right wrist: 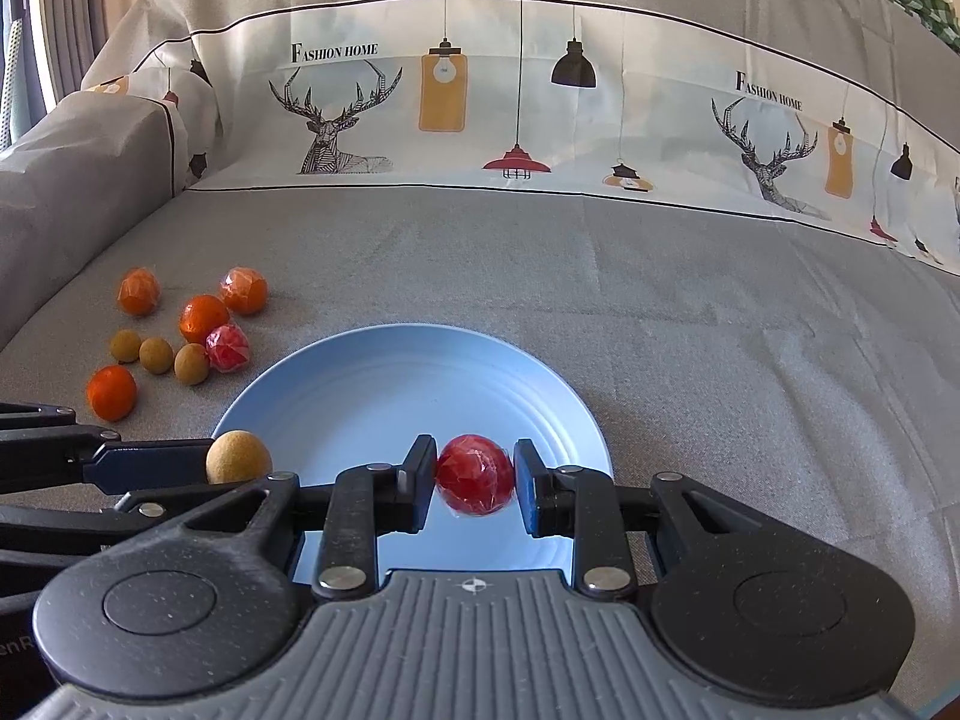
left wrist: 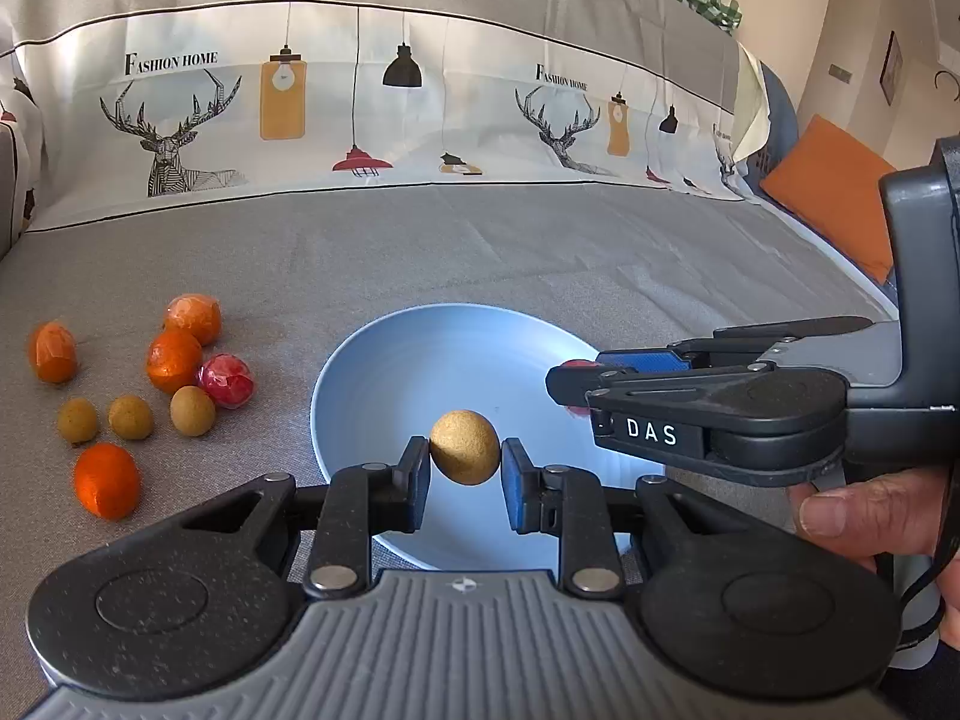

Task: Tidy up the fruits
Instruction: 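Carry both held fruits over the light blue plate, then open both grippers to drop the fruits onto the blue plate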

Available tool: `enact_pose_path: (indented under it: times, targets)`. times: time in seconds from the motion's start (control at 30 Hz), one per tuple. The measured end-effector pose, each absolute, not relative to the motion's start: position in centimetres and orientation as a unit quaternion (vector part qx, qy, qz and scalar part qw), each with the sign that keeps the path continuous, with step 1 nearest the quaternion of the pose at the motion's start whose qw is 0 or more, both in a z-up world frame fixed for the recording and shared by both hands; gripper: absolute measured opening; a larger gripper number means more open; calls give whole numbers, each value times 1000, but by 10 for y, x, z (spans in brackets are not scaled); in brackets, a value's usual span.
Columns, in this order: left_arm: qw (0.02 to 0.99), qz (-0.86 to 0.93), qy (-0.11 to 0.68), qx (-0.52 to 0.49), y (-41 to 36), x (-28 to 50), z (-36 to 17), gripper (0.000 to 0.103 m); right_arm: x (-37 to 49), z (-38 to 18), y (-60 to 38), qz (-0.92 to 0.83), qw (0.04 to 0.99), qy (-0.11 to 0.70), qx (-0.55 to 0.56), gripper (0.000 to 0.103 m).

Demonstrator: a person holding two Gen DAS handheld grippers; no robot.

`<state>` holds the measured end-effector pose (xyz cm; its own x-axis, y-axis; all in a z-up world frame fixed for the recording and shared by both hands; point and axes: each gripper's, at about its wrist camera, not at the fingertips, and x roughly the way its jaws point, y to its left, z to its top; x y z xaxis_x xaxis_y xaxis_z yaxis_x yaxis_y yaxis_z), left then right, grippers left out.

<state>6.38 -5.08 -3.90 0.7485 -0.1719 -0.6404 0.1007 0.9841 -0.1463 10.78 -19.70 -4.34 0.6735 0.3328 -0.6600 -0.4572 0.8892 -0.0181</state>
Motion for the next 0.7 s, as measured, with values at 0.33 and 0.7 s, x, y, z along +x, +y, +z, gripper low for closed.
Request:
enact_pose_path:
  times: [0.33,0.7]
  targets:
    - [933,-73,347,-51,-50,64,-39,28,108,-44,-195,219,909,342,-94,29]
    - [931,-77,351,-69,-45,64,-41,54,107,-44,-194,216,911,339,-91,43]
